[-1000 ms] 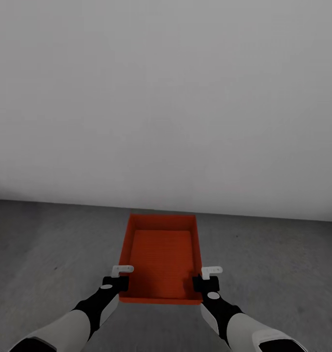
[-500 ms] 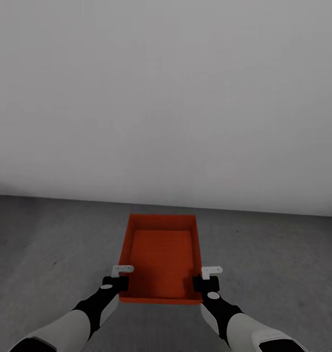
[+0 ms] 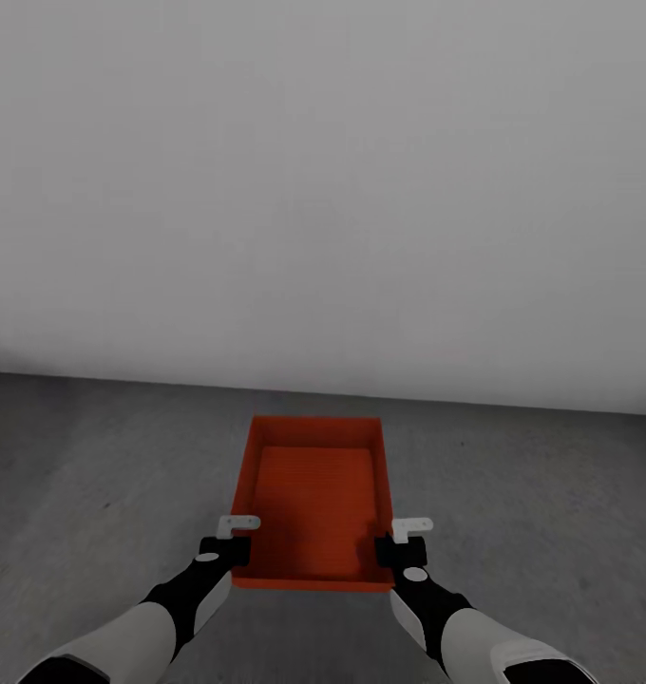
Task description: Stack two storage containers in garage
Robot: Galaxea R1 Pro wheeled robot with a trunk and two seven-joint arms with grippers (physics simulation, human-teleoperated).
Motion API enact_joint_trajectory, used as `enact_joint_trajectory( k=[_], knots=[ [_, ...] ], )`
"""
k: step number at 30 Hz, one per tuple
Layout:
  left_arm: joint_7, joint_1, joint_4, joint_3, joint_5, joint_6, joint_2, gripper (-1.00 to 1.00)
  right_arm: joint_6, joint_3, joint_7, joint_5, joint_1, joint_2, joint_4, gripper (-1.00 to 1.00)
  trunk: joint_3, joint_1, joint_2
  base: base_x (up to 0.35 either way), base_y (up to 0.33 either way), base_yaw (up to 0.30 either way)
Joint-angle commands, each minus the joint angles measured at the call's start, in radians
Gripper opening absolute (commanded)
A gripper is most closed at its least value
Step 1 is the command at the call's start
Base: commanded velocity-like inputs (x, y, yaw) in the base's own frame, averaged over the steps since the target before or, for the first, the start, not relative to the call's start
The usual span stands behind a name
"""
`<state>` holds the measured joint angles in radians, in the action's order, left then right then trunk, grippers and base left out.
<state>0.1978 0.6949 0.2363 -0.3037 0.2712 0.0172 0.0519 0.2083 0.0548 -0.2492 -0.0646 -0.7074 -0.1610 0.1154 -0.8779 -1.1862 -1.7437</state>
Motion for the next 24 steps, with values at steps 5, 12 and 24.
enact_joint_trajectory(
  k=[5, 12, 24],
  knots=[
    [0.009, 0.001, 0.003, 0.028, 0.009, 0.003, 0.003, -1.00, 0.003, -0.017, -0.030, -0.001, 0.000, 0.000, -0.001, -1.00, -0.009, 0.000, 0.000, 0.000, 0.000, 0.000],
    [0.010, 0.001, 0.003, 0.028, 0.009, 0.003, 0.003, -1.00, 0.003, -0.016, -0.030, -0.001, 0.000, 0.000, -0.002, -1.00, -0.020, 0.000, 0.000, 0.000, 0.000, 0.000],
    [0.009, 0.001, 0.003, 0.028, 0.009, 0.003, 0.004, -1.00, 0.003, -0.016, -0.030, -0.001, 0.000, 0.000, -0.001, -1.00, -0.039, 0.000, 0.000, 0.000, 0.000, 0.000]
  ],
)
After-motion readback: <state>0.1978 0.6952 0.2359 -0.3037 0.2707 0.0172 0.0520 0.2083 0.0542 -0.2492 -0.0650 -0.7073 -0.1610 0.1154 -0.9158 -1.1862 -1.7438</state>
